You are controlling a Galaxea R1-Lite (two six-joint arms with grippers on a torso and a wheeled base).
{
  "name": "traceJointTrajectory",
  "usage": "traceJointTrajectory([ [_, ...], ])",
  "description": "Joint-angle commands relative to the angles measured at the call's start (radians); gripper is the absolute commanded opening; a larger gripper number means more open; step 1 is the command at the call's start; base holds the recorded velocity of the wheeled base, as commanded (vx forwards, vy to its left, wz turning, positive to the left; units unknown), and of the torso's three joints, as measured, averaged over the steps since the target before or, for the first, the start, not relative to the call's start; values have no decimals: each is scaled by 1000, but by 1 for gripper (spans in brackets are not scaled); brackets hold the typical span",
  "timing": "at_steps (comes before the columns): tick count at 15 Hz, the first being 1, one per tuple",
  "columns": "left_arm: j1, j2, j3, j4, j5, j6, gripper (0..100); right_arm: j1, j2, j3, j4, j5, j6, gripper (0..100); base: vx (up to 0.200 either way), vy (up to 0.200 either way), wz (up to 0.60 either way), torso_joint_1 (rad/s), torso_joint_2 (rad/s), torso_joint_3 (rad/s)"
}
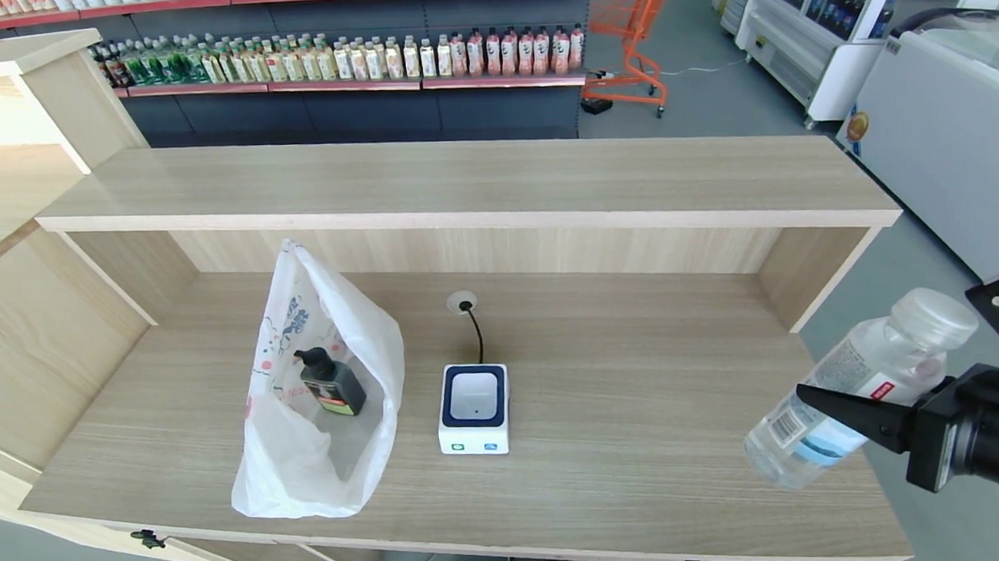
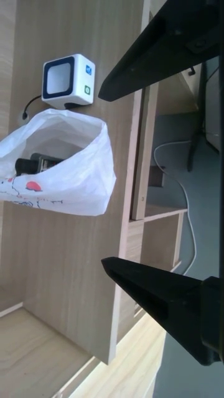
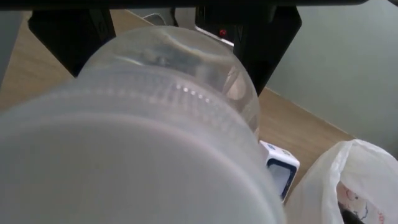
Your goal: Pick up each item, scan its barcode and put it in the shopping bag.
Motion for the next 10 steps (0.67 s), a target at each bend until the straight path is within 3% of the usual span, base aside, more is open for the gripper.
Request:
traceJointTrajectory([
  [1,0,0,0,-2,0,1,100,-2,-9,-8,11,1,10,0,0,200,0,12,12,2],
  [10,0,0,0,0,0,1,100,-4,80,-101,15,-2,12,0,0,200,0,2,2,2],
])
